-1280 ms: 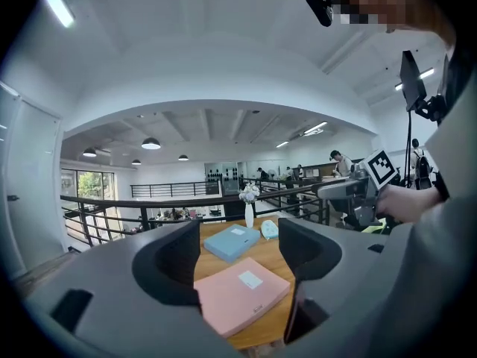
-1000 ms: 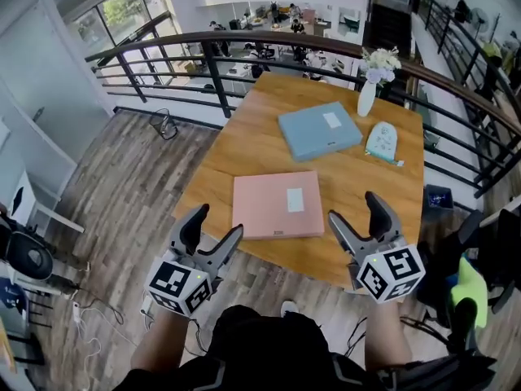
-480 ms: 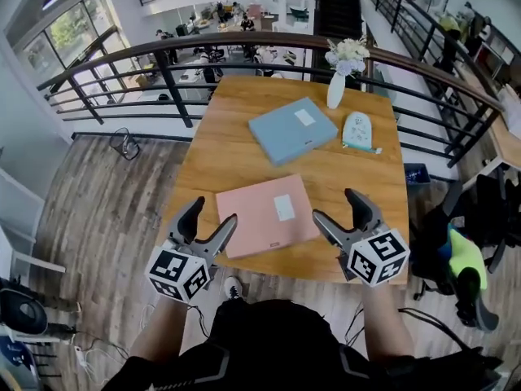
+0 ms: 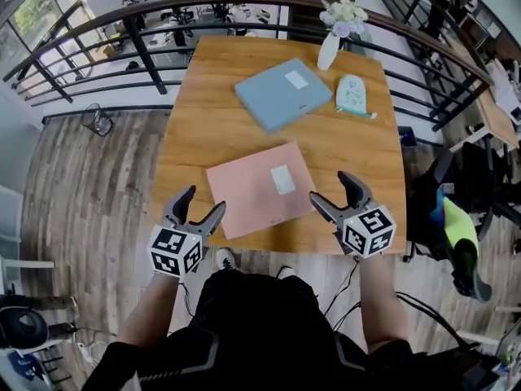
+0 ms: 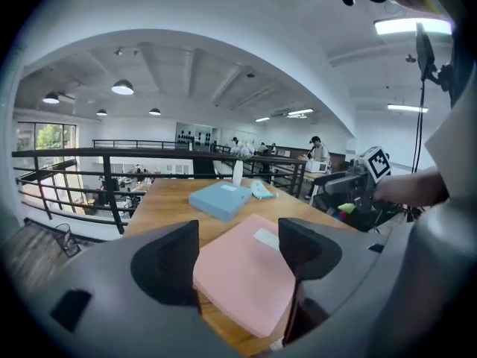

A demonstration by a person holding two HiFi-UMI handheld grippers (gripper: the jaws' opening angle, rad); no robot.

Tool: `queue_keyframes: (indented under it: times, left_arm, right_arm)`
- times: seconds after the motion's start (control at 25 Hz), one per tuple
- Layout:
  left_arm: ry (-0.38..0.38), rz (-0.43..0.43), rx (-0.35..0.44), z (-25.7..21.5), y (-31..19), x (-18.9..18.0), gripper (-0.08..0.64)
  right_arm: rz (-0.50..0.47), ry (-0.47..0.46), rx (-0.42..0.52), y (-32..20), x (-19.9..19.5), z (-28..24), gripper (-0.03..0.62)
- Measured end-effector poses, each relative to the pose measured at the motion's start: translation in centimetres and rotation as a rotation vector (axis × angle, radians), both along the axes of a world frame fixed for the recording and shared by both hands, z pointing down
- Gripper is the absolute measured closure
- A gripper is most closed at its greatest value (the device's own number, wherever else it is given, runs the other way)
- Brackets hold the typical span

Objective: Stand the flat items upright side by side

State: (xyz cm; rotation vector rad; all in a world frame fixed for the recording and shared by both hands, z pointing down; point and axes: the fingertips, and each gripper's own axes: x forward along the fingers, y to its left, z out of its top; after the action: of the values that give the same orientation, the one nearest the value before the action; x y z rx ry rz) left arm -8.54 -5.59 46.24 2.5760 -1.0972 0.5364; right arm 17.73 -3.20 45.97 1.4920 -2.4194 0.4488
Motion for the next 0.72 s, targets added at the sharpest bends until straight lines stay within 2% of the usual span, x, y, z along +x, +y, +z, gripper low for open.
queue_keyframes:
  times: [0.08, 0.2, 0.36, 0.56, 0.72]
  left_arm:
    - [-0.035, 0.008, -0.028, 2.7, 1.0, -0.1, 0.224]
    - [-0.07, 0.007, -0.093, 6.5, 2.5, 0.0, 0.224]
    - [-0.108, -0.027, -0.19, 10.7, 4.8, -0.1, 0.224]
    - [-0.171, -0.005, -0.214, 14.1, 7.2, 0.3, 0.224]
    - [-0.219, 0.001, -0.257, 17.0, 8.3, 0.7, 0.224]
  right_arm:
    - [-0.038, 0.006, -0.026, 0.7, -0.1, 2.5, 0.215]
    - [-0.059, 0.009, -0.117, 1.3, 0.5, 6.9, 0.215]
    - [-0.121, 0.0, -0.199, 2.5, 1.0, 11.3, 0.215]
    - [-0.223, 0.06, -0.273, 3.0, 1.1, 15.3, 0.214]
    - [-0.245, 0.085, -0.326, 3.2, 1.4, 18.3, 0.215]
